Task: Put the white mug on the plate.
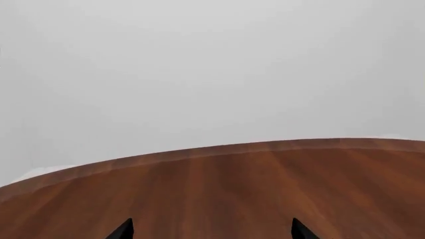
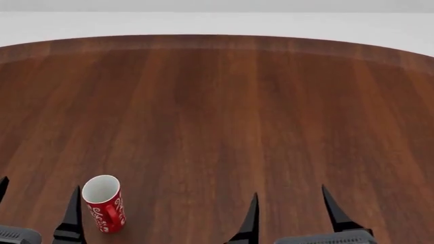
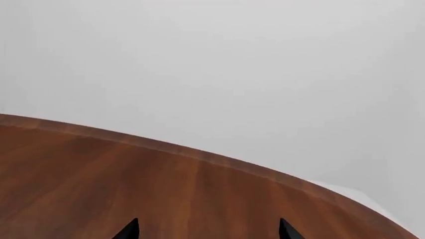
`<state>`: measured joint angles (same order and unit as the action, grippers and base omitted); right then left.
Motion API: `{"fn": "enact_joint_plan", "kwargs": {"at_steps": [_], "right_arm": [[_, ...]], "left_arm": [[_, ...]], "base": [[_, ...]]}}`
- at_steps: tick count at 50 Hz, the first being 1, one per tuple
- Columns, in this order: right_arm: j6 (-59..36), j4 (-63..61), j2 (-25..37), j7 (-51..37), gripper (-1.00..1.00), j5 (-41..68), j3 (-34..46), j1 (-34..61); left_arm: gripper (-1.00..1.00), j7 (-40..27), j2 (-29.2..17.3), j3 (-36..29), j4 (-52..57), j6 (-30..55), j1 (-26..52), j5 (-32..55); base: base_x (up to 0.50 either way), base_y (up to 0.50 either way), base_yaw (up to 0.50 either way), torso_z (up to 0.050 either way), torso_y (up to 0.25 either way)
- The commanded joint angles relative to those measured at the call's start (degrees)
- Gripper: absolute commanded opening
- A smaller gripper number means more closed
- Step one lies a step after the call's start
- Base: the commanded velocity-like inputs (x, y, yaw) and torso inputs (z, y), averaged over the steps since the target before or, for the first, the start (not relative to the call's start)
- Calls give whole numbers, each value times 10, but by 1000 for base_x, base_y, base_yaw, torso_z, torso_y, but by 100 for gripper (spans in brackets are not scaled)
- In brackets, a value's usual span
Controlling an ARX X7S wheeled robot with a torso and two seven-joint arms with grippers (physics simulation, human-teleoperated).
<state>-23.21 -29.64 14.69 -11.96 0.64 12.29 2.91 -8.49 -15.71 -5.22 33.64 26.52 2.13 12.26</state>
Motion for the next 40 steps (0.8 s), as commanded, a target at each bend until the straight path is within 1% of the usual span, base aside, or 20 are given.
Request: {"fn": "enact_joint_plan", "kwargs": {"at_steps": [1, 7, 13, 20, 23, 26, 27, 30, 36, 40], "right_arm": [[-9, -13, 3, -6, 100, 7, -9, -3], [-11, -29, 9, -8, 100, 7, -12, -7], [-3, -26, 8, -12, 100, 11, -16, -9], [13, -7, 5, -10, 100, 16, -12, -6], [14, -6, 6, -10, 100, 17, -11, -6], [17, -3, 6, -11, 100, 18, -11, -6], [19, -1, 6, -12, 100, 17, -10, -7], [26, 7, 5, -12, 100, 18, -8, -6], [25, 8, 4, -13, 100, 18, -2, -3], [25, 9, 4, -14, 100, 18, -1, -2]], "left_arm": [[100, -5, -4, 5, -12, 6, -8, 5], [100, -11, -19, 34, 11, 44, -34, 26], [100, -22, -39, 70, 63, 89, -100, 46], [100, -25, -28, 97, 65, 67, -160, 60], [100, -26, -27, 105, 68, 68, -177, 66], [100, -26, -28, 116, 83, 85, -203, 82], [100, -35, -30, 112, 90, 79, -215, 66], [100, -37, -26, 128, 104, 73, -242, 75], [100, -43, -23, 137, 111, 67, -274, 73], [100, -46, -22, 140, 104, 65, -283, 71]], "base": [[0, 0, 0, 0, 0], [0, 0, 0, 0, 0], [0, 0, 0, 0, 0], [0, 0, 0, 0, 0], [0, 0, 0, 0, 0], [0, 0, 0, 0, 0], [0, 0, 0, 0, 0], [0, 0, 0, 0, 0], [0, 0, 0, 0, 0], [-3, 0, 0, 0, 0]]}}
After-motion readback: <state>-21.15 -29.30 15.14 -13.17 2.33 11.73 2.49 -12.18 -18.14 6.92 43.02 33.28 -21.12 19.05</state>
